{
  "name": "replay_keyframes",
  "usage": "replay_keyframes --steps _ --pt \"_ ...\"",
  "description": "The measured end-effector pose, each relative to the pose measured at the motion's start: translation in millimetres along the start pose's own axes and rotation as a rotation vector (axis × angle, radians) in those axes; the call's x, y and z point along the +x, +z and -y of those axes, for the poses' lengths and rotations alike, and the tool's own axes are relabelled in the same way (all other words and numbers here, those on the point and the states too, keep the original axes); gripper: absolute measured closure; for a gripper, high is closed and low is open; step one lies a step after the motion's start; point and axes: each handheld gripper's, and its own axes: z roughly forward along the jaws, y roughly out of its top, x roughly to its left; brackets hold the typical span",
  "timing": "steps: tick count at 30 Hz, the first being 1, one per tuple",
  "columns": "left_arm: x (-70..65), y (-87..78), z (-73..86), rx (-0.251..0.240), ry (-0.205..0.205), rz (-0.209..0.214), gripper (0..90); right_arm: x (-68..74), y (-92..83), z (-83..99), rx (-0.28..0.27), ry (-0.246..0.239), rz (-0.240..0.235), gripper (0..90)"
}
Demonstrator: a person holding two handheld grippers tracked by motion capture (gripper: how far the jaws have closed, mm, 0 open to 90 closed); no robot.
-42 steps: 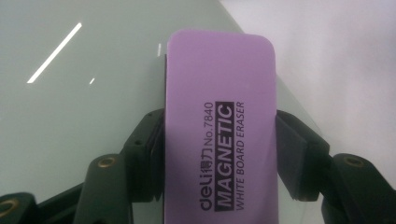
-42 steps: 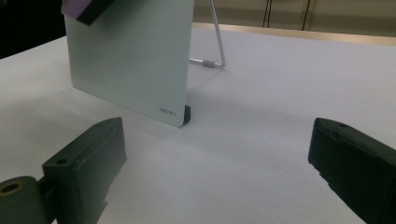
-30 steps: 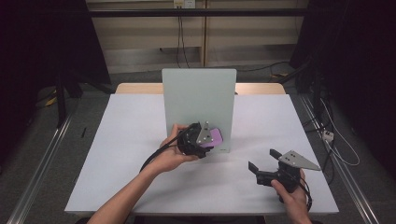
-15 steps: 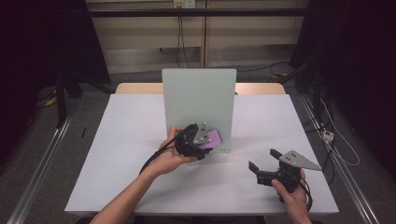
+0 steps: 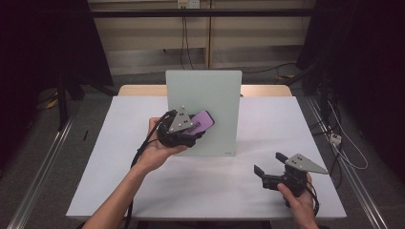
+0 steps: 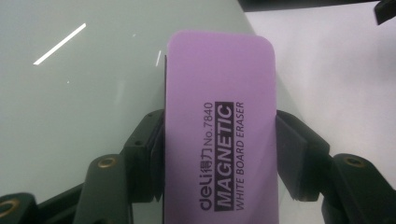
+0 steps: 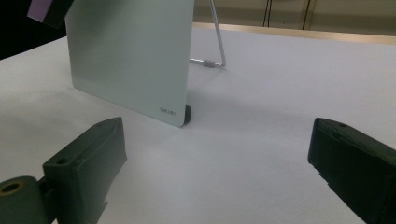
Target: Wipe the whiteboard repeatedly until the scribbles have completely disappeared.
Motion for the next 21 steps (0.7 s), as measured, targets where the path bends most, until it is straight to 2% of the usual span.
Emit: replay_keyframes --steps 7,11,16,20,21 --pt "-3.2 -7.7 9.5 0.039 -0.055 0.045 40.6 0.2 -1.3 0.5 -0.001 0.0 -0.001 4.1" --pt "-4.6 -13.1 8.9 0.031 -0.06 0.06 40.7 0.8 -1.4 0.6 -0.001 -0.001 -0.004 4.0" --pt "-8.6 -18.9 9.6 0.054 -0.043 0.072 40.7 0.1 -2.0 0.9 -0.002 0.001 -0.002 4.0" --pt "-9.8 -21.2 13.5 0.065 -0.09 0.111 40.7 1.0 -1.4 0.8 0.001 0.0 -0.003 4.0" --pt "-9.7 -21.1 14.2 0.076 -0.088 0.122 40.7 1.2 -1.3 0.7 0.002 -0.005 -0.005 4.0"
